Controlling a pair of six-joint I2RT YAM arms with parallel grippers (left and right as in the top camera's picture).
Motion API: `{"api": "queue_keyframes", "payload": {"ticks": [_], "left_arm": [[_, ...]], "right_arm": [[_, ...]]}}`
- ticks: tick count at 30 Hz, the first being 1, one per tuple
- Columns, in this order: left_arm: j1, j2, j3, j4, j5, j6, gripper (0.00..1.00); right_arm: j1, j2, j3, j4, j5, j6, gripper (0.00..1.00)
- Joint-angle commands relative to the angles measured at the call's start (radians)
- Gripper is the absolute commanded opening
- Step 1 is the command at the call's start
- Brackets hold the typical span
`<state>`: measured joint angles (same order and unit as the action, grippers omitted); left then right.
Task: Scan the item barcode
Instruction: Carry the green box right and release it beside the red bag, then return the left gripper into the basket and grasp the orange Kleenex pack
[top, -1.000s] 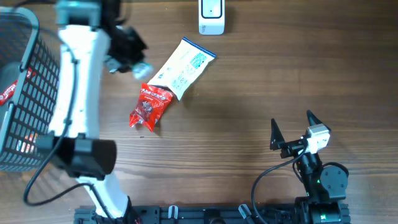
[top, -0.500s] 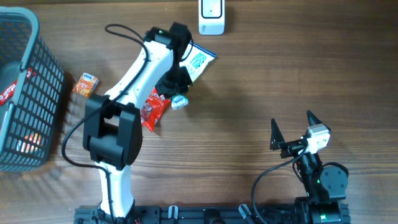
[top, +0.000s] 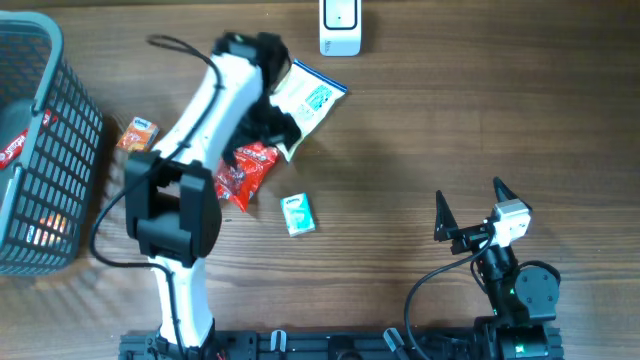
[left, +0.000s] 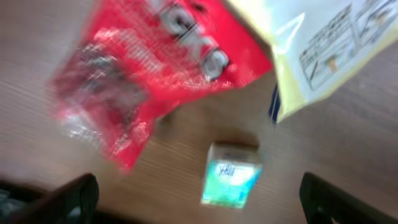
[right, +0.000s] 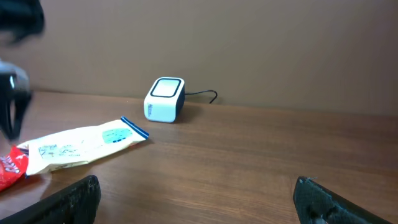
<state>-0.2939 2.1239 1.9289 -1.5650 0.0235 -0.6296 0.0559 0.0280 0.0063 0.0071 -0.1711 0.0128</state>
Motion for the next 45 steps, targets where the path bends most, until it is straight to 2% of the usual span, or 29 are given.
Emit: {"api": "queue_keyframes", "payload": {"ticks": [1,7,11,16,19,23,26,30,34,45], "left_arm": [[0.073,-0.018,0.267,-0.113,-0.018,0.024,1.00],[0.175,-0.119,0.490,-0.119,-0.024,0.066,1.00],[0.303,-0.232,0.552,-0.119,-0.096,0.065,1.00],[0.554,-0.362,0.551,-0.119,-0.157,0.064,1.00],[0.776,-0.400,0.551,-0.119,-0.143,0.016,1.00],[1.014,-0.395,0.522,-0.120,-0.004,-0.007,1.00],[1.118,-0.388,0.443,-0.119,0.055,-0.009,1.00],[1.191,-0.359,0.331,-0.097,0.055,-0.070,1.00],[1.216,-0.314,0.255,-0.052,0.055,-0.071,1.00],[1.215,-0.114,0.235,0.002,0.054,-0.071,1.00]], "right_arm": [[-0.004,0.002,-0.001,0.003,0.011,-0.012,1.00],[-0.004,0.002,-0.001,0.003,0.011,-0.012,1.00],[-0.004,0.002,-0.001,0.003,0.011,-0.012,1.00],[-0.004,0.002,-0.001,0.003,0.011,-0.012,1.00],[-0.004,0.002,-0.001,0.003,0.011,-0.012,1.00],[-0.004,0.002,-0.001,0.003,0.011,-0.012,1.00],[-0.004,0.002,-0.001,0.003,0.011,-0.012,1.00],[-0.004,0.002,-0.001,0.003,0.011,-0.012,1.00],[-0.004,0.002,-0.001,0.003,0.011,-0.012,1.00],[-0.004,0.002,-0.001,0.003,0.011,-0.012,0.99]]}}
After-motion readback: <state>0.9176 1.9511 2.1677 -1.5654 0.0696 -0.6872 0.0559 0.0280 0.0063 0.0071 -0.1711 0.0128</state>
